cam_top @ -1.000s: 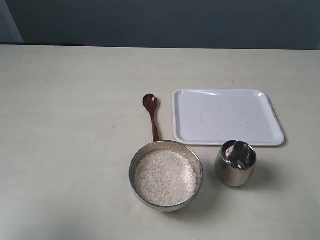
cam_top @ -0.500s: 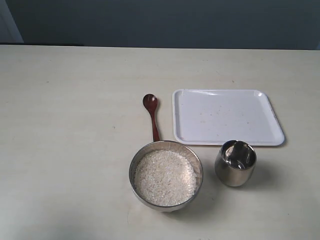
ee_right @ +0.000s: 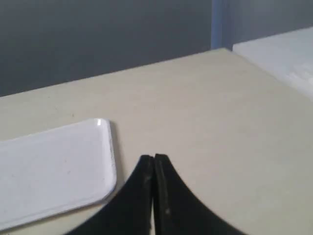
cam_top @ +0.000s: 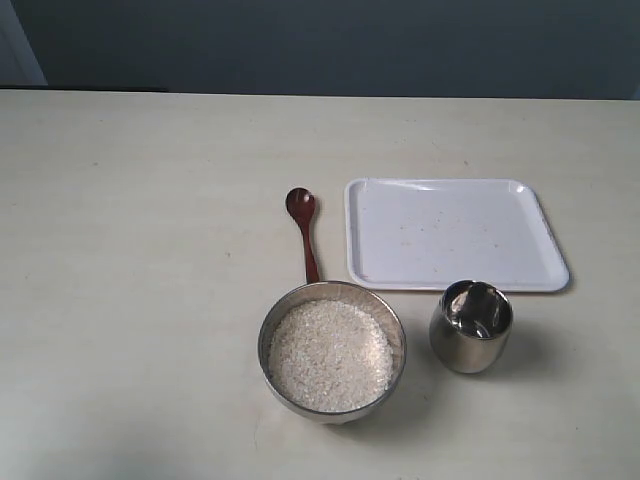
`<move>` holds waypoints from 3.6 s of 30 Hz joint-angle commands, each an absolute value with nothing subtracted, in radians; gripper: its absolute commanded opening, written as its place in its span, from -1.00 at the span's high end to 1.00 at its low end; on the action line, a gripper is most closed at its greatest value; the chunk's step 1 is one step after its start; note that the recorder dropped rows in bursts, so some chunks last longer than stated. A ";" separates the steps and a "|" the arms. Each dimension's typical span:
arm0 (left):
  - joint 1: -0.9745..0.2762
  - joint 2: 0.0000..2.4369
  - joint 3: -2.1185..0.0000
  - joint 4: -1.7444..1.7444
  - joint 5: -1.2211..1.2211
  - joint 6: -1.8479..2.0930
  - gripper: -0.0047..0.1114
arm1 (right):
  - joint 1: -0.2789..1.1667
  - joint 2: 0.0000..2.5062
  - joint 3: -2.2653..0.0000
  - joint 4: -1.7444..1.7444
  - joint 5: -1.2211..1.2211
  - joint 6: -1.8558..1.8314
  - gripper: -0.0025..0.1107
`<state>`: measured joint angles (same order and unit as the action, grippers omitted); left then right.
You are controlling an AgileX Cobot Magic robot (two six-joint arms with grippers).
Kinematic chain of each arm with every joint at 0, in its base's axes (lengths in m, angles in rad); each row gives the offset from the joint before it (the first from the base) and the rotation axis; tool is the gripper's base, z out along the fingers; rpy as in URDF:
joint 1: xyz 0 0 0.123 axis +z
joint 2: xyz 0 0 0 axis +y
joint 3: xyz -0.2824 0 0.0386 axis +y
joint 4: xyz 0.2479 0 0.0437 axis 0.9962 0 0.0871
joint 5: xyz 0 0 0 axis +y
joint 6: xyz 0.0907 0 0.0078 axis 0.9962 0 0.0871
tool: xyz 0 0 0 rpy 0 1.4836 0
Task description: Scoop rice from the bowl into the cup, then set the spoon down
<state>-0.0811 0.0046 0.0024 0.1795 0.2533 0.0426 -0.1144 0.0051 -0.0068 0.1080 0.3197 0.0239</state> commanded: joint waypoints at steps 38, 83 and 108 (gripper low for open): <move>-0.079 0.000 0.000 0.178 0.240 0.036 0.91 | -0.014 1.295 -1.219 -1.744 -0.709 2.103 0.97; -0.079 0.000 0.000 0.178 0.240 0.036 0.91 | 0.653 1.999 -1.702 0.037 1.034 -0.212 0.94; -0.079 0.000 0.000 0.178 0.240 0.036 0.91 | 0.733 2.185 -1.702 0.283 1.057 -0.157 0.05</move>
